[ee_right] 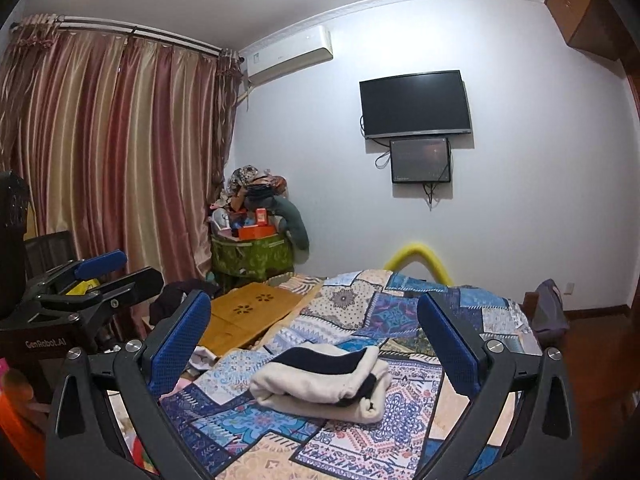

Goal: Fold small clothes

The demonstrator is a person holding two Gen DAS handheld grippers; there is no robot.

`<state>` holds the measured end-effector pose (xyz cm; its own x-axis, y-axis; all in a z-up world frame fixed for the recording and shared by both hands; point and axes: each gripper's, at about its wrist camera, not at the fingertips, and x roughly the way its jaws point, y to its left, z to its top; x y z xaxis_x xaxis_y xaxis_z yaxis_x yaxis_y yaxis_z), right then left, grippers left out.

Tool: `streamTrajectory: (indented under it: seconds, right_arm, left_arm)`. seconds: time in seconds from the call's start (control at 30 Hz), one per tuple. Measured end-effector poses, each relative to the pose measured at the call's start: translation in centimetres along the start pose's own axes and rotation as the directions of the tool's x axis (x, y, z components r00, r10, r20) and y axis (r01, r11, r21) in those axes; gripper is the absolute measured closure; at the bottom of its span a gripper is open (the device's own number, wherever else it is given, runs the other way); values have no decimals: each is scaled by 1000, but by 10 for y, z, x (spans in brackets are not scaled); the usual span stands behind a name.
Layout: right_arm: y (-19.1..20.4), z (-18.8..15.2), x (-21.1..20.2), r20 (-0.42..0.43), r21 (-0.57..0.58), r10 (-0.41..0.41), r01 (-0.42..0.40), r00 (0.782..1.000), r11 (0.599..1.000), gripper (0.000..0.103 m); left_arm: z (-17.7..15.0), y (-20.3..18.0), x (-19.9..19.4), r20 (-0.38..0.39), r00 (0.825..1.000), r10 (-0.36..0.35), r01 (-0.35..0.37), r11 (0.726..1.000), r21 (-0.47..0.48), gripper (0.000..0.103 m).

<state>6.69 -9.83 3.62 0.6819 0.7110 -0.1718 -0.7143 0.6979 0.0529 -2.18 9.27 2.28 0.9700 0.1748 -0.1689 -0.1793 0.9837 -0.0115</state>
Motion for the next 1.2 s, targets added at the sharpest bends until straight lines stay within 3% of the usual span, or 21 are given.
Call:
streamTrajectory:
  seconds: [1.2]
  right_arm:
    - [0, 1, -1, -29, 8, -10, 11, 1000, 1000, 0]
  left_arm:
    - [-6, 4, 11, -18, 1000, -9, 8, 1000, -29, 1]
